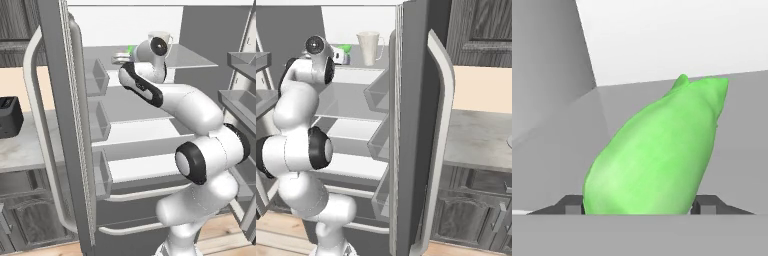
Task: Pick corn from the fridge and place it on the plate on the counter.
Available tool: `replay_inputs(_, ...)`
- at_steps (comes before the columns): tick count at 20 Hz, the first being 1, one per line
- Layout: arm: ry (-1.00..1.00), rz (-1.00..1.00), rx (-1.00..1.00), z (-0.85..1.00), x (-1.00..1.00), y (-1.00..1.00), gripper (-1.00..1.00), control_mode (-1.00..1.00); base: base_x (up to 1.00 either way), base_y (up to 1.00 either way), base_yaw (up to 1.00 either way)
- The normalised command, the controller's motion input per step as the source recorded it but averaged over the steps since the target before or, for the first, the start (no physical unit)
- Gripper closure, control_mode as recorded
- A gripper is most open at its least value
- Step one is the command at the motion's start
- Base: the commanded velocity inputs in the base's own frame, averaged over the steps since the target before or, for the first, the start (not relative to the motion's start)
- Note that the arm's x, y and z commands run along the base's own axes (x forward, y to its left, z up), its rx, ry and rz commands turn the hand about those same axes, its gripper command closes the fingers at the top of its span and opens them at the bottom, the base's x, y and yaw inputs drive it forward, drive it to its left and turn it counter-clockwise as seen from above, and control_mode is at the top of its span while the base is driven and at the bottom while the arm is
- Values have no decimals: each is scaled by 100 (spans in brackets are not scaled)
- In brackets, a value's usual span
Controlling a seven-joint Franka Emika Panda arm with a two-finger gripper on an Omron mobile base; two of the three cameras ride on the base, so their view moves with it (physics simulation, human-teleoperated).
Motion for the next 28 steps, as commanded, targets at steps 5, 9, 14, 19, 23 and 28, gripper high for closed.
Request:
replay_inputs(5,-6,39,0,8,-64,-23,100,-100,0,0,0)
replay_inputs(9,-9,18,0,39,-64,-6,100,-100,0,0,0)
replay_inputs(14,-17,2,-6,43,-76,0,100,-100,0,0,0)
replay_inputs(19,-2,-1,-13,22,-98,0,100,-100,0,0,0)
replay_inputs(23,3,-7,-16,11,-93,0,100,-100,0,0,0)
replay_inputs(28,7,-3,-10,3,-87,-18,100,-100,0,0,0)
